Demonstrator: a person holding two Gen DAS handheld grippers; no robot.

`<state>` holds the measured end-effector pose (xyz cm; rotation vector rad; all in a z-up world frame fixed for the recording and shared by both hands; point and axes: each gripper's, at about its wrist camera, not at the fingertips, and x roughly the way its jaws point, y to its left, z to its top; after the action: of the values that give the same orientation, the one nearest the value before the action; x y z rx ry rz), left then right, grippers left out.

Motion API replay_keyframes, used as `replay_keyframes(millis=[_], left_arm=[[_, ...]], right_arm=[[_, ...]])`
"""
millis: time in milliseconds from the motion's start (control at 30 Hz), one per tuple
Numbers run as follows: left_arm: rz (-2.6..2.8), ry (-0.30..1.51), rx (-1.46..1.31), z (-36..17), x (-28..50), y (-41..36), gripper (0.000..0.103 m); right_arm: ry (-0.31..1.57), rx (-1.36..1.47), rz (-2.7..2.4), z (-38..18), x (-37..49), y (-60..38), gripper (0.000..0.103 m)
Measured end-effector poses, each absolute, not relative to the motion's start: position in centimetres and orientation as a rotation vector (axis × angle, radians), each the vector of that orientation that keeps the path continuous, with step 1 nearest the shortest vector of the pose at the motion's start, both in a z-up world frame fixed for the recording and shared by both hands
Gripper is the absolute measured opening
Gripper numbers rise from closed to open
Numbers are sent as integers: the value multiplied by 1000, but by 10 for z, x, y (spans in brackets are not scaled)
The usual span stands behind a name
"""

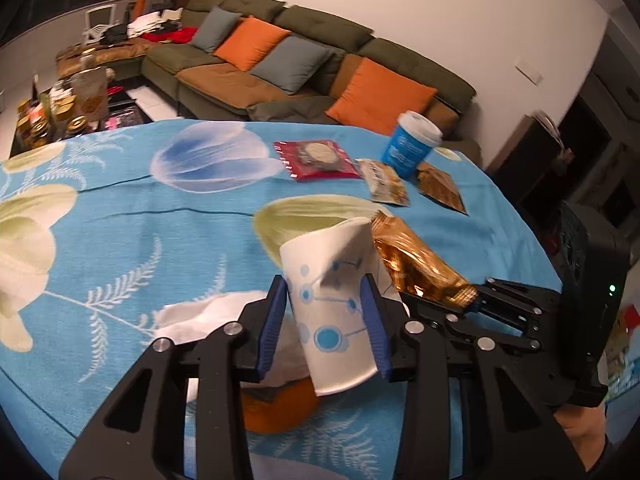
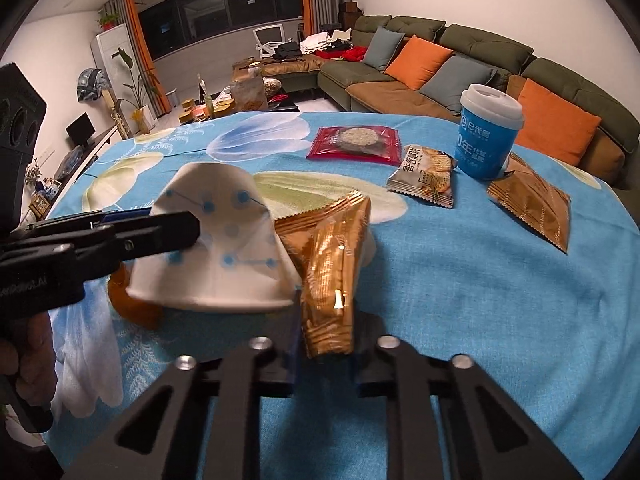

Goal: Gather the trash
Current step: 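Grasp the white paper cup with the left tool while the right tool grasps the gold wrapper, then carry the paper cup and gold wrapper over the teal bin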

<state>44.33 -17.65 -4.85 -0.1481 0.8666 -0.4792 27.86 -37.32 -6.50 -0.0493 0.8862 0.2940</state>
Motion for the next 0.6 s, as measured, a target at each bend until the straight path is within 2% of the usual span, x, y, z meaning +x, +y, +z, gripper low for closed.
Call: replay_keyframes(millis=[333,600], left_arm=[[-508,788,-98,-33,424,-186,31],[-465,673,-141,3,391,-148,31]], right_arm=[[838,-31,265,-56,268,-381,14],[765,-5,256,-30,248,-389,14]])
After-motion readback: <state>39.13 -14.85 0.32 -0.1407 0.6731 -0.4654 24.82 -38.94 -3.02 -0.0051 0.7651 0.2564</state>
